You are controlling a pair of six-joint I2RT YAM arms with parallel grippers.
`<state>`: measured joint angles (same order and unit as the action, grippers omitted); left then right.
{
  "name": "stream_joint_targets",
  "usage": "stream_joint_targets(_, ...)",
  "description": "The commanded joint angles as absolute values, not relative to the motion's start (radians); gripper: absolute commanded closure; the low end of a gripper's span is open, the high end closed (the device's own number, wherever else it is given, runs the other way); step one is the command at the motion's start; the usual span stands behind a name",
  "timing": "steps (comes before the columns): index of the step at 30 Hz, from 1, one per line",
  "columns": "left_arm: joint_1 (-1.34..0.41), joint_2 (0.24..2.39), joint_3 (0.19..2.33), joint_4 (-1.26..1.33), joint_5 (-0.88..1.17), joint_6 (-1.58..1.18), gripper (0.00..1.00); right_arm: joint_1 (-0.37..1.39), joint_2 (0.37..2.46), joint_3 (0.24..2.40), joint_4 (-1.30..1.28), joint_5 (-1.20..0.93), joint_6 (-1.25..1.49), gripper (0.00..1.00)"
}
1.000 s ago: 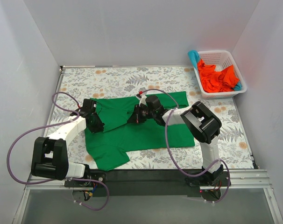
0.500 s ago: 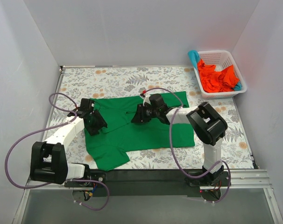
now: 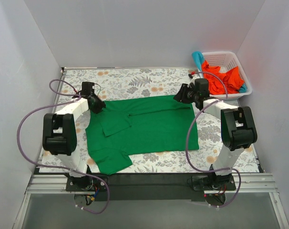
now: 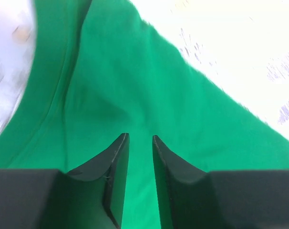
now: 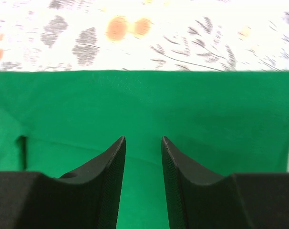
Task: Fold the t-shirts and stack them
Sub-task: Fold the tshirt
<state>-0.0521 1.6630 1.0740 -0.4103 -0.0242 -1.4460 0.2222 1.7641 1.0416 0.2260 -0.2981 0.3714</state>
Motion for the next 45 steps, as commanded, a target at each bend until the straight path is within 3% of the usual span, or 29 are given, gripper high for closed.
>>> stream_joint_targets(1,-0.037,1.773,1.158,-0.356,-0.023,-1.459,0.76,0.175,1.843,1.075,0.183,-0.294,0.336,0.58)
stream_joint_targets(5,-0.002,1.919,1.210,-0.370,-0.009,-1.470,0.79,0.129,1.914,1.114,0.166,-0.282,0.356,0.60)
stream_joint_targets(14,0.081,2.023,1.259,-0.402,-0.002,-1.460,0.80,0.092,2.066,1.288,0.005,-0.118,0.353,0.59)
stream_joint_targets(21,0.081,2.126,1.390,-0.410,0.100,-1.451,0.68,0.092,2.161,1.492,-0.078,-0.066,0.292,0.59)
stream_joint_targets(23,0.081,2.109,1.436,-0.426,0.088,-1.434,0.55,0.092,2.155,1.537,-0.086,-0.067,0.269,0.58)
stream_joint_targets(27,0.080,1.976,1.482,-0.485,0.012,-1.410,0.36,0.109,2.053,1.598,-0.116,-0.084,0.221,0.57)
stream_joint_targets(32,0.080,1.703,1.378,-0.601,-0.185,-1.397,0.17,0.179,1.889,1.543,-0.251,-0.005,0.183,0.44)
stream_joint_targets(40,0.080,1.180,0.906,-0.755,-0.294,-1.485,0.20,0.308,1.519,1.090,-0.357,0.057,0.239,0.42)
stream_joint_targets(45,0.080,1.124,0.790,-0.887,-0.310,-1.604,0.21,0.339,1.347,0.910,-0.367,-0.044,0.250,0.42)
